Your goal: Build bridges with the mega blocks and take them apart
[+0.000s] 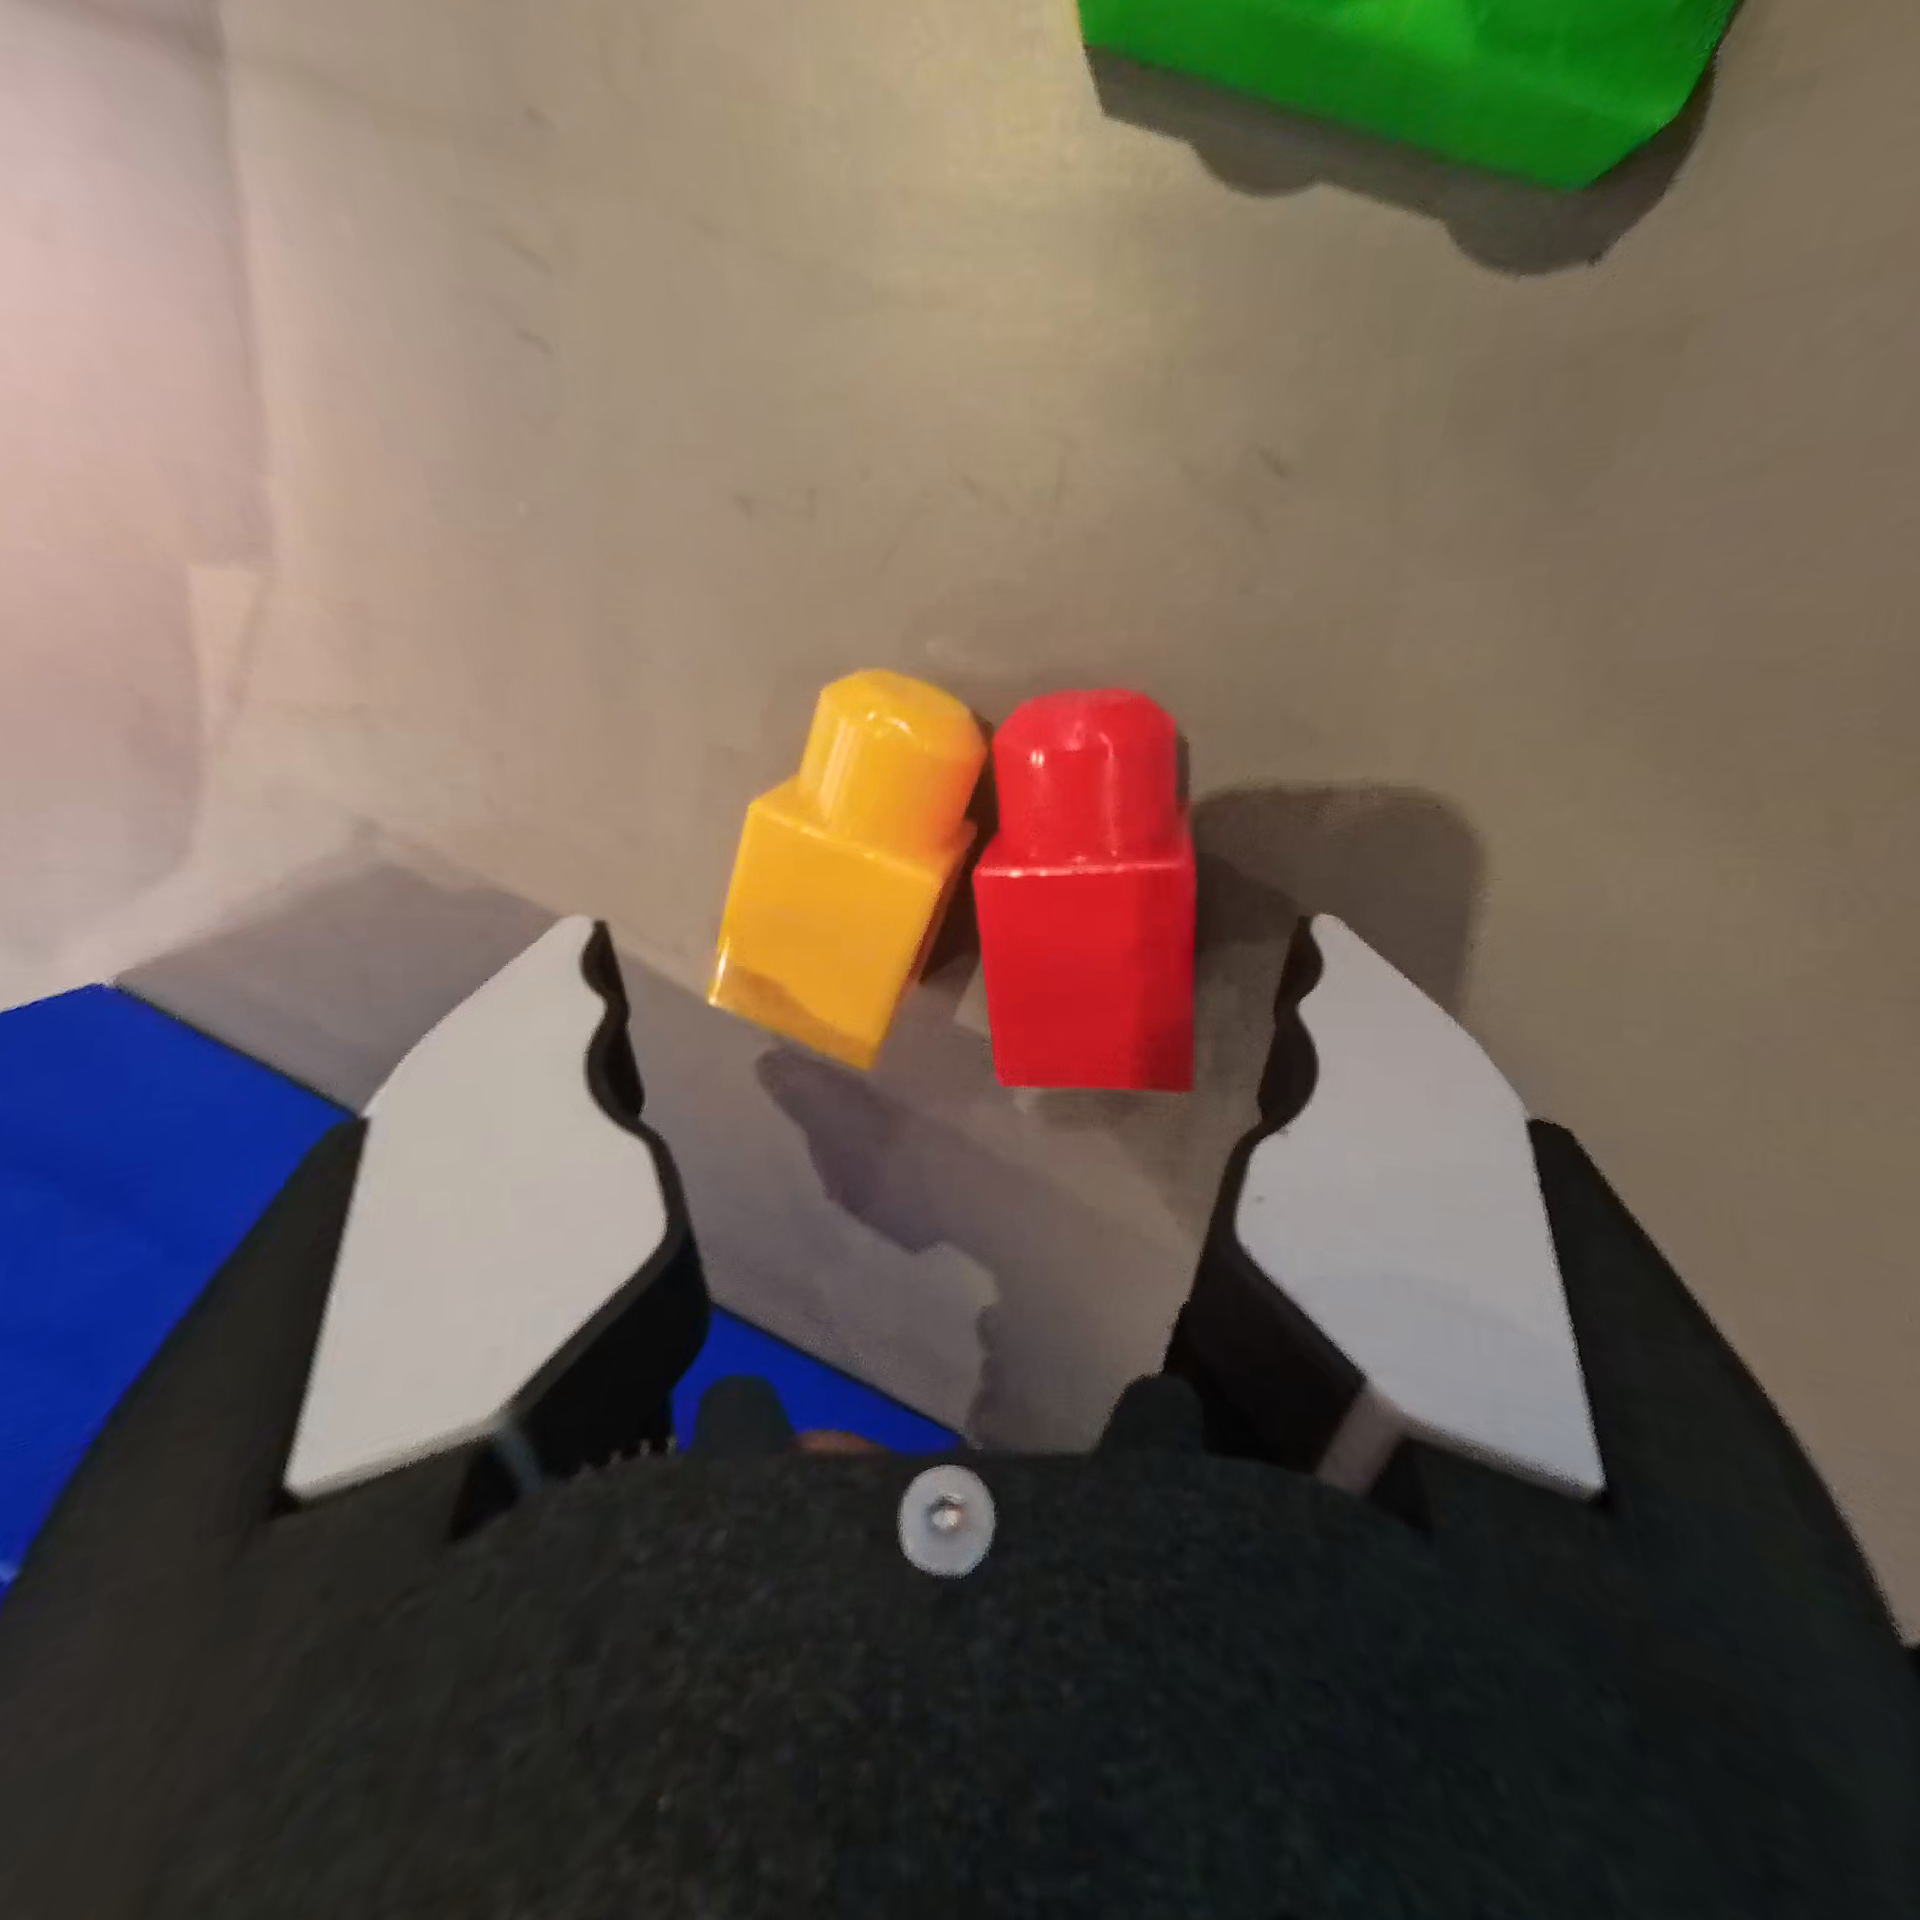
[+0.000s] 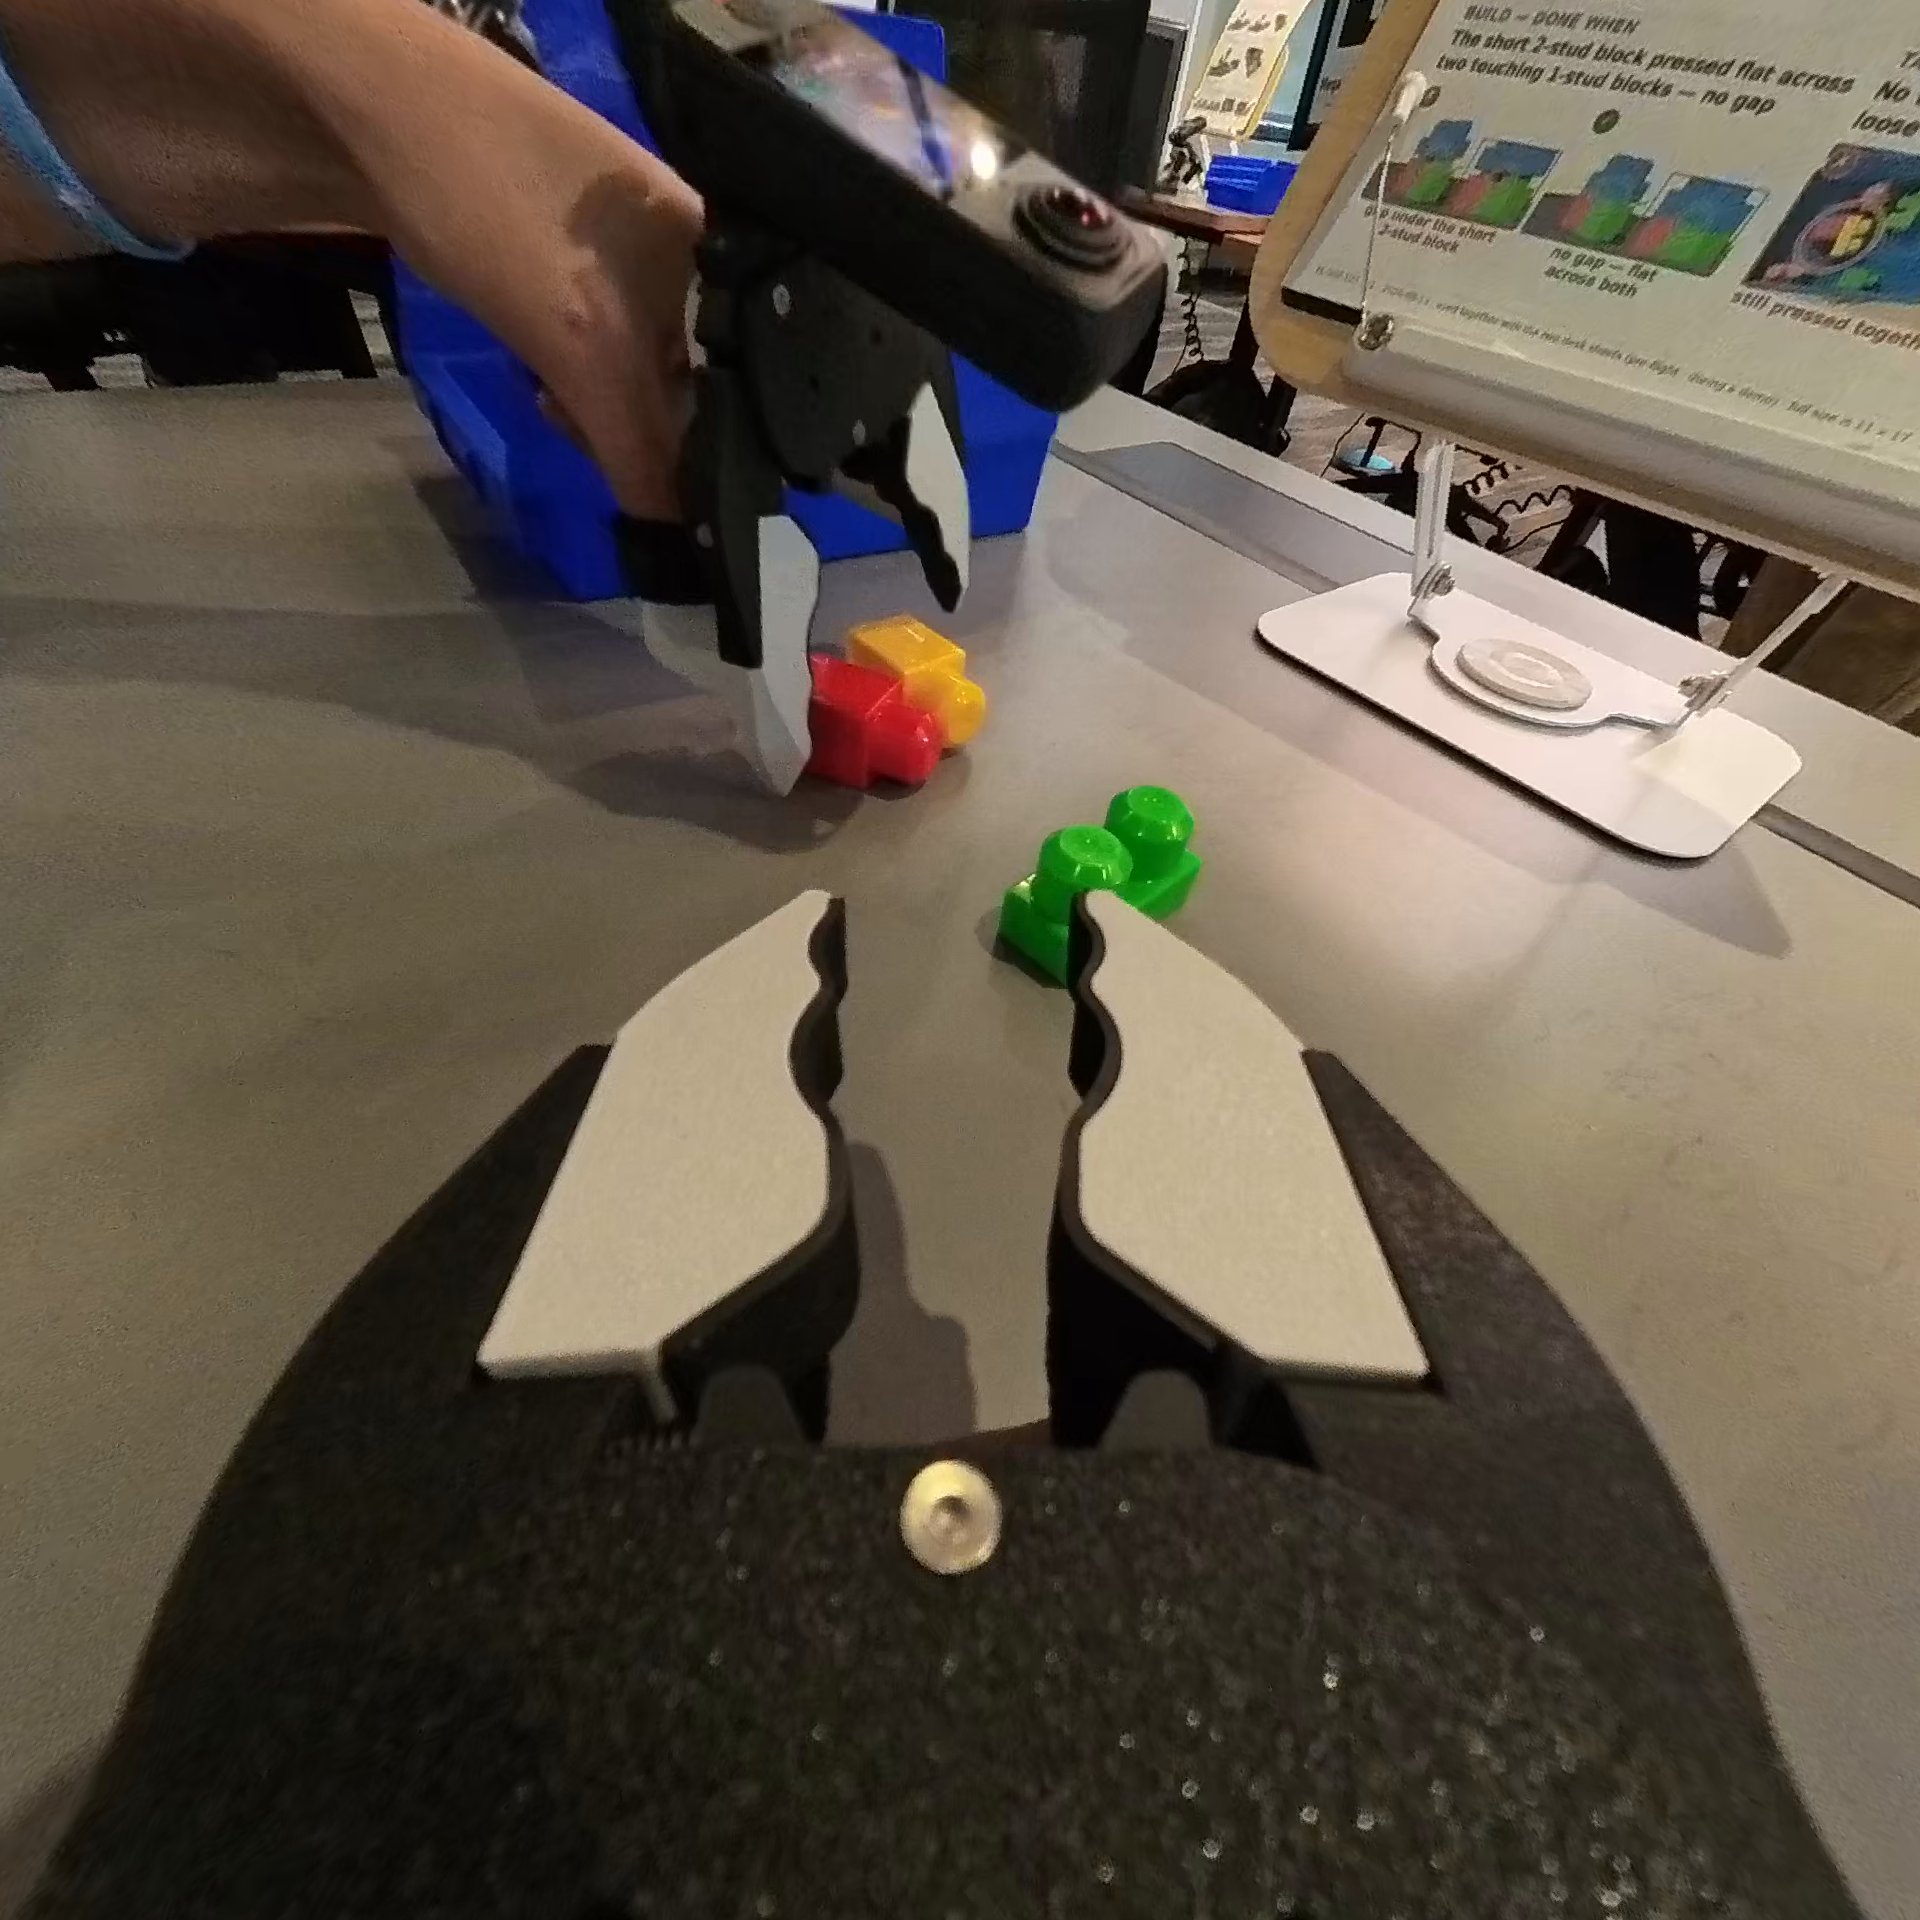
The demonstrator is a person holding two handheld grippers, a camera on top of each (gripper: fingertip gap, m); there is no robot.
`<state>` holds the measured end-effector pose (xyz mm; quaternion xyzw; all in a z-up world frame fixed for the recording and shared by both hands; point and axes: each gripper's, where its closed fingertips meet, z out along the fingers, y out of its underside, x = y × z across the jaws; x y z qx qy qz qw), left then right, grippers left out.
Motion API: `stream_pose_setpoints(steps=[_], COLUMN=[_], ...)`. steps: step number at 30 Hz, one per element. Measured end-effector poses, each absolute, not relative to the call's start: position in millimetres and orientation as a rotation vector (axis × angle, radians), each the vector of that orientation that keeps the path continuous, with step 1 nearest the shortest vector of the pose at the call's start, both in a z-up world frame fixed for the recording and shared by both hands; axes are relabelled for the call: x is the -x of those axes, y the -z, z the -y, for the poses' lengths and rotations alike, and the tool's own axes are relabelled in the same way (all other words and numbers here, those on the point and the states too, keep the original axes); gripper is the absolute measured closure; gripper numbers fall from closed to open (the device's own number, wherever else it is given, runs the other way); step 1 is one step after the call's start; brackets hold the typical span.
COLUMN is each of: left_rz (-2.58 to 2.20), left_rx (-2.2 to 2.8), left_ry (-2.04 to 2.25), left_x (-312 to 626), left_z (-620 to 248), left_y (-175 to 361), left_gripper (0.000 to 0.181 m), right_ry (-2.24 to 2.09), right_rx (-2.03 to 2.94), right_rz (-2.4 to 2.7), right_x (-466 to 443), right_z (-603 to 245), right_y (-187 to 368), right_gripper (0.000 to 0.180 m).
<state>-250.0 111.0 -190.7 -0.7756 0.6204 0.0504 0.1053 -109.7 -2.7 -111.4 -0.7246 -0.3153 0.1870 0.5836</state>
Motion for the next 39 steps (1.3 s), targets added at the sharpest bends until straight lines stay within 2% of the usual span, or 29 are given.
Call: stream_pose_setpoints(steps=[5,8,11,30,39], left_rz=[-1.856,-1.86,-1.847,-1.901,-1.653], left_rx=[2.368,2.436,2.43,2.347,2.05], left_ry=[-0.028,0.072,0.106,0.146,0.151], left_x=[248,248,246,251,230], left_z=[-105,-98,-99,-71,-62], left_y=[199,201,200,200,176], left_gripper=[0.075,0.095,0.106,0.106,0.106], right_ry=[-0.443,-0.449,-0.453,-0.445,-0.439], right_rx=[1.692,1.691,1.691,1.693,1.699], right_rz=[0.737,0.737,0.736,0.739,0.72], right_x=[110,111,111,111,108], right_z=[3,4,4,4,2], right_y=[111,111,111,112,112], right_gripper=[0.139,0.139,0.139,0.139,0.14])
